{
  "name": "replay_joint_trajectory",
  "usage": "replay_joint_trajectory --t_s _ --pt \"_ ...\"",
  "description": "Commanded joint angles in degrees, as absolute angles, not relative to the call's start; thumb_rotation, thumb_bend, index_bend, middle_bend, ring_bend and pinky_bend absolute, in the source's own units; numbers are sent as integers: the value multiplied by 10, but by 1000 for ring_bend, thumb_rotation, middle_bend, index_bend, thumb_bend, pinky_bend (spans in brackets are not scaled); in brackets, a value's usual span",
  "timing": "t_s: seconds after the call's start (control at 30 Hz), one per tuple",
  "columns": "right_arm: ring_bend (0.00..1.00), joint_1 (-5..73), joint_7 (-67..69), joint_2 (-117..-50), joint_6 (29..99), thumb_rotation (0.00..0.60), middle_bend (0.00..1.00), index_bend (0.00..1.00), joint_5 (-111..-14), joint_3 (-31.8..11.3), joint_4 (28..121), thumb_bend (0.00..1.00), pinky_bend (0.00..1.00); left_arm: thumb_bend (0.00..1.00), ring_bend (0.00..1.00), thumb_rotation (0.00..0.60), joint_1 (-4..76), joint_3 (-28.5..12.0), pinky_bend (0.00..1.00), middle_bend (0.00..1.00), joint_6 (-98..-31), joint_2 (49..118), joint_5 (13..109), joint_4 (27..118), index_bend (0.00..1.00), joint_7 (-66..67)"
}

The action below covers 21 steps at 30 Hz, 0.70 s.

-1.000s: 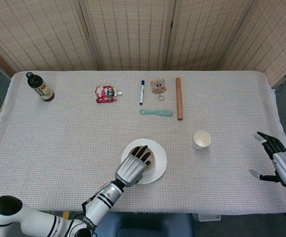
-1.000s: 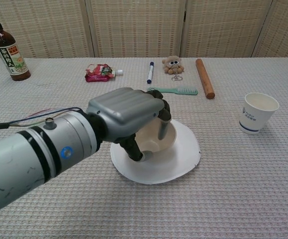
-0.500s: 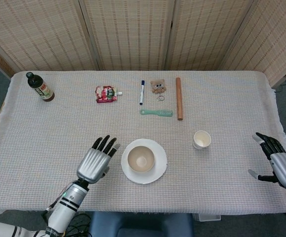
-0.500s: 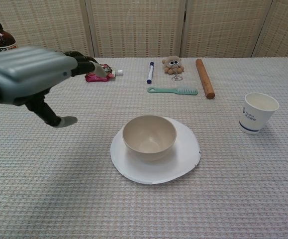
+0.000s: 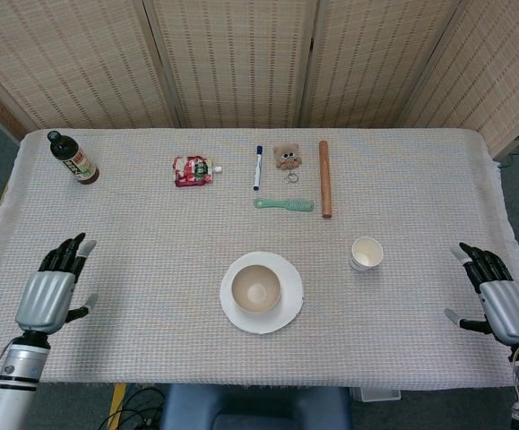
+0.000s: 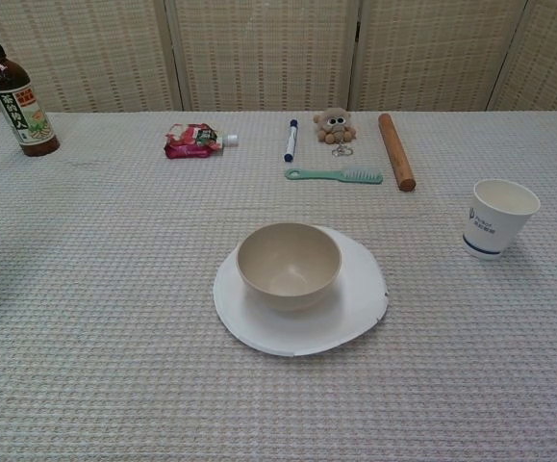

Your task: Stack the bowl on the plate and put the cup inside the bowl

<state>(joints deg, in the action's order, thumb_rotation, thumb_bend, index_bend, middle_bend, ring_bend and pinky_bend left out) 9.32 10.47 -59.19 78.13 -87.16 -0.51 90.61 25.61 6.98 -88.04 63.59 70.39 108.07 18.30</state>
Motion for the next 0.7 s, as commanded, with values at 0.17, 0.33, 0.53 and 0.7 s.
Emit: replay_joint_trajectory --t_s 0.17,0.33,0.53,0.7 --pt "0 140 10 -559 709 600 0 0 -831 -32 995 201 0 328 0 600 174 81 163 20 -883 577 748 956 6 28" --pt "0 201 -18 -529 605 600 0 0 -768 -58 1021 202 0 328 0 600 150 78 163 20 -873 569 755 934 13 3" --pt "0 309 27 -528 412 600 0 0 -679 -92 967 198 0 328 0 600 129 64 163 20 -872 571 759 920 16 -3" --pt "0 380 21 -559 308 600 0 0 -640 -95 905 197 0 328 0 600 124 51 163 20 -857 569 755 918 18 0"
